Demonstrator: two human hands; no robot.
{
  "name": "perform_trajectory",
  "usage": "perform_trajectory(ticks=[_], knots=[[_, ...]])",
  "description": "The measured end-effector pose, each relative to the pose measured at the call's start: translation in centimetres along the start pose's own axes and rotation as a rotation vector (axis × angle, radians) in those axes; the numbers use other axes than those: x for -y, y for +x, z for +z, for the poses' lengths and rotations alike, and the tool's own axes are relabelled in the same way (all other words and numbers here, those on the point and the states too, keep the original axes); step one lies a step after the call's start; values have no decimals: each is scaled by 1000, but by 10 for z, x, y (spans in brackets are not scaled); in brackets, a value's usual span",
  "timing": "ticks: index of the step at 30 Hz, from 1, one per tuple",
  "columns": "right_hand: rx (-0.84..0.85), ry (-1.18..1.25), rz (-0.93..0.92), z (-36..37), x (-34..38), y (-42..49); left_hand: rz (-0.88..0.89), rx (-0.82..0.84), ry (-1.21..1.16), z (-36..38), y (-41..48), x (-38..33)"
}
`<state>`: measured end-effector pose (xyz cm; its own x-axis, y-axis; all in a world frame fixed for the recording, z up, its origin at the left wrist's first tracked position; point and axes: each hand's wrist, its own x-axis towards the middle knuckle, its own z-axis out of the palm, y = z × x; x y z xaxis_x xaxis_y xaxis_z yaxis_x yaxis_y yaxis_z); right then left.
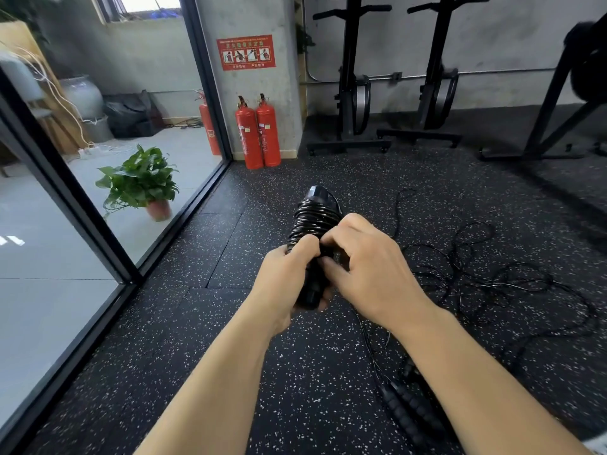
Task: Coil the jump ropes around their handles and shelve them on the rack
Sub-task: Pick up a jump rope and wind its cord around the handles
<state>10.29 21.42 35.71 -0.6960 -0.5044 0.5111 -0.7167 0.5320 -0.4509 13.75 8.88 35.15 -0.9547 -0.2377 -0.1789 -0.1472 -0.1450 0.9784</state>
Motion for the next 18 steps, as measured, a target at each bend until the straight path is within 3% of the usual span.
perform_trajectory(ticks=[9, 18], knots=[[-30, 305, 132, -4, -3, -3, -81, 94, 23, -4, -3, -3], [12, 197, 8, -9, -12, -5, -79, 121, 85, -5, -2, 0]])
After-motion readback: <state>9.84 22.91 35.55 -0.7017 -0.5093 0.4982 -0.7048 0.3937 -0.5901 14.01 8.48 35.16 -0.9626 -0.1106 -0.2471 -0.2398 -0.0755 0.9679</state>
